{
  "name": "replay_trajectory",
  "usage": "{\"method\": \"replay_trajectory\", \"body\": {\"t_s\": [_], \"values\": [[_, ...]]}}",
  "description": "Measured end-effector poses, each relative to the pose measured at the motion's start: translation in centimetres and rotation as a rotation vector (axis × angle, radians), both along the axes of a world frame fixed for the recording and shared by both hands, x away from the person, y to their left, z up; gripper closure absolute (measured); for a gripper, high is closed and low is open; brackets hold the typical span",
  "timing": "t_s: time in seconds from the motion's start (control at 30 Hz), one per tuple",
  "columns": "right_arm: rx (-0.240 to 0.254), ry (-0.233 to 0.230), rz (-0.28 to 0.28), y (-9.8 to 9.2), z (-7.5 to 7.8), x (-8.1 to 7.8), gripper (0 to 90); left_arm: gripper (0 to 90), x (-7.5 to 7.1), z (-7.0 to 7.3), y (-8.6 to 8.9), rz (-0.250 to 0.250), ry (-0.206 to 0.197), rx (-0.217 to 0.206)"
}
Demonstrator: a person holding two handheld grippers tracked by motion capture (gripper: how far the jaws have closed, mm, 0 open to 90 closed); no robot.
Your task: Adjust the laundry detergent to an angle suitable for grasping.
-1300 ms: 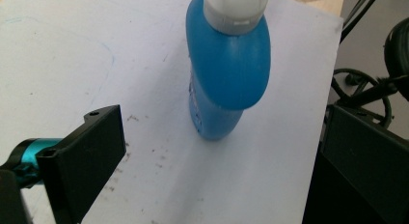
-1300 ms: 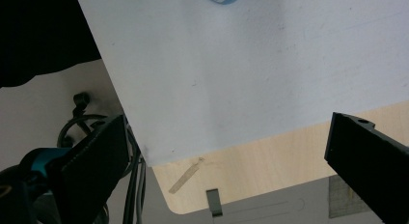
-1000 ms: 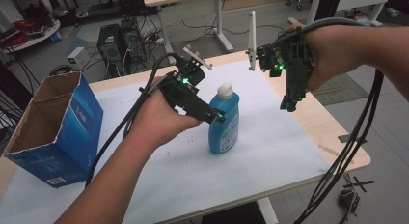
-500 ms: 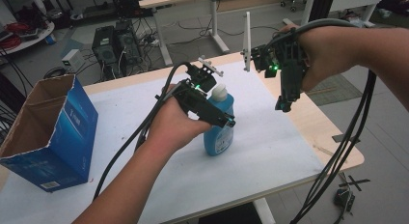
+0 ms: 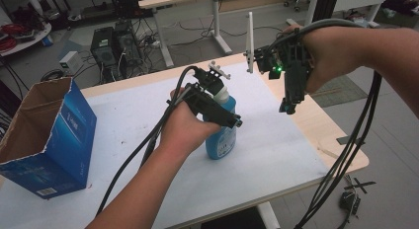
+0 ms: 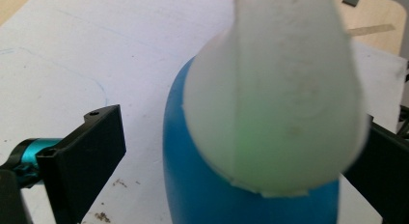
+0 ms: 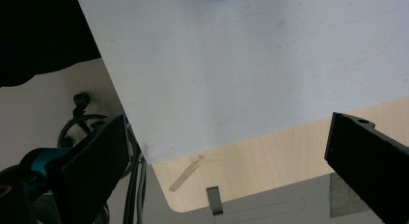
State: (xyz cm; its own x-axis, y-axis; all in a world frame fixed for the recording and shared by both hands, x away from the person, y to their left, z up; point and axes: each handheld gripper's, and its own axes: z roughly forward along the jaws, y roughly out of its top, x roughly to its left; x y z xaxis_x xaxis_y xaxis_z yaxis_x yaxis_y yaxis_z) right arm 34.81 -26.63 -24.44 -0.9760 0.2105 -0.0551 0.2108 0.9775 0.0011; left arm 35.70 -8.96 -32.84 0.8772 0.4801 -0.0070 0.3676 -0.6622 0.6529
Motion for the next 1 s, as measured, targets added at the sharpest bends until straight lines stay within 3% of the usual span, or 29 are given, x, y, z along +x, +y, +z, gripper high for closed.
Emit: {"method": "replay_trajectory", "body": {"t_s": [0.23,0.57,1.0], "values": [[-0.006,0.002,-0.005,0.1,-0.06,0.04,1.4,3.1,0.03,-0.34,-0.33,-0.005,-0.016,0.01],[-0.011,0.006,0.0,0.32,-0.25,0.24,1.4,10.4,0.18,-0.66,-0.42,-0.015,0.019,0.007],[-0.015,0.006,0.007,0.66,-0.34,0.4,1.4,20.2,0.14,-0.63,-0.33,-0.018,0.021,-0.007]]}}
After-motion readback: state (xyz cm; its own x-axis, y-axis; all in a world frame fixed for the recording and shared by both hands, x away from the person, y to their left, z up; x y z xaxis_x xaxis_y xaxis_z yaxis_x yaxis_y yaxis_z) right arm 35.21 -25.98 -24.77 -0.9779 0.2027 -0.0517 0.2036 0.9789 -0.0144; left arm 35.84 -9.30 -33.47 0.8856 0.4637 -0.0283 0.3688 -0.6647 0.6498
